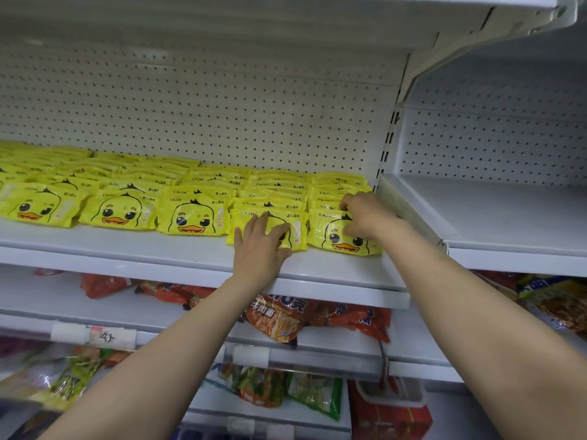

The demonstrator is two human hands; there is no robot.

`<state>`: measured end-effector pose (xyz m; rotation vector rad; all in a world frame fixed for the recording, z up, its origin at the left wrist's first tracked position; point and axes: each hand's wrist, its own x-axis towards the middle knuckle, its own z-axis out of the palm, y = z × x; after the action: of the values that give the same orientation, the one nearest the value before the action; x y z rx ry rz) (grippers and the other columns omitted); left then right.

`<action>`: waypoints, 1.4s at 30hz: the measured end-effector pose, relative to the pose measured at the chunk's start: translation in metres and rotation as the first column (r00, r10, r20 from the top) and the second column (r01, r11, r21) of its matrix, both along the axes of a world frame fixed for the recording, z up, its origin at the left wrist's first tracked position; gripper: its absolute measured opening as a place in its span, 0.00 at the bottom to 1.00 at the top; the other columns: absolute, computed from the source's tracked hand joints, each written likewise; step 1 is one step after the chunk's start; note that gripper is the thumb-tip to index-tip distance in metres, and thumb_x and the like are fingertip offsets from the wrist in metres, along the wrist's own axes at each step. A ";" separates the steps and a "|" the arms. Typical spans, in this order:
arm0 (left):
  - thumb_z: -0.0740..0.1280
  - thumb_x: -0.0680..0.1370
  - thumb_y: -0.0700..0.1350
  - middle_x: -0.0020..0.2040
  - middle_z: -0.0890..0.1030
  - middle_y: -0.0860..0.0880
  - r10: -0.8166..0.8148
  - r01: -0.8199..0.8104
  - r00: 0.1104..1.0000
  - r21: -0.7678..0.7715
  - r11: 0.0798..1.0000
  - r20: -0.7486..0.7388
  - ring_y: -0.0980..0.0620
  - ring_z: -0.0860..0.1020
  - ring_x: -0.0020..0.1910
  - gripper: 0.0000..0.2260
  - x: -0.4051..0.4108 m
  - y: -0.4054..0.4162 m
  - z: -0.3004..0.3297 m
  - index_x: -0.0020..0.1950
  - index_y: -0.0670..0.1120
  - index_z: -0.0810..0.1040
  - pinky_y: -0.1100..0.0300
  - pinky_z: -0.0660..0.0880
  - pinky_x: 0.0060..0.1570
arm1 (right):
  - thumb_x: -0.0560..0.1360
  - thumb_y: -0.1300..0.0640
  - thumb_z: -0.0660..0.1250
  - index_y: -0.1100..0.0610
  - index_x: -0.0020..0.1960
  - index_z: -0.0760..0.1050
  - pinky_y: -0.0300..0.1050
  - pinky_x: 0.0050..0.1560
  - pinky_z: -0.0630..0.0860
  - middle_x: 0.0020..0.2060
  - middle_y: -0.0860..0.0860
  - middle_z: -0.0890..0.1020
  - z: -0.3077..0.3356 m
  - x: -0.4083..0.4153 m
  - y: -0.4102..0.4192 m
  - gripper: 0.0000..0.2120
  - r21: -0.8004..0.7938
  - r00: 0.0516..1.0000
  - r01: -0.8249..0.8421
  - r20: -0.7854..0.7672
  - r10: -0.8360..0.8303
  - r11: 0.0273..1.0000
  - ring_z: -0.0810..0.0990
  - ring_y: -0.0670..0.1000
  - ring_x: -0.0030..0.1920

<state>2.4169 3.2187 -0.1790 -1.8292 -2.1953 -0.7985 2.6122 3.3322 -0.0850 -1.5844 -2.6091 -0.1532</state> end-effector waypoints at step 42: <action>0.68 0.76 0.56 0.62 0.77 0.44 0.665 -0.661 0.747 0.133 0.738 0.019 0.40 0.75 0.59 0.23 -0.610 -0.490 0.061 0.69 0.52 0.72 0.46 0.75 0.56 | 0.75 0.42 0.66 0.50 0.69 0.69 0.53 0.63 0.71 0.66 0.52 0.74 0.006 -0.714 -0.412 0.25 0.136 0.499 -0.821 -0.304 0.812 0.555 0.70 0.55 0.67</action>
<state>1.8072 2.7287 -0.1180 -0.8500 -2.4415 -0.7114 1.8978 2.9202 -0.0794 -0.1542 -2.7314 0.2104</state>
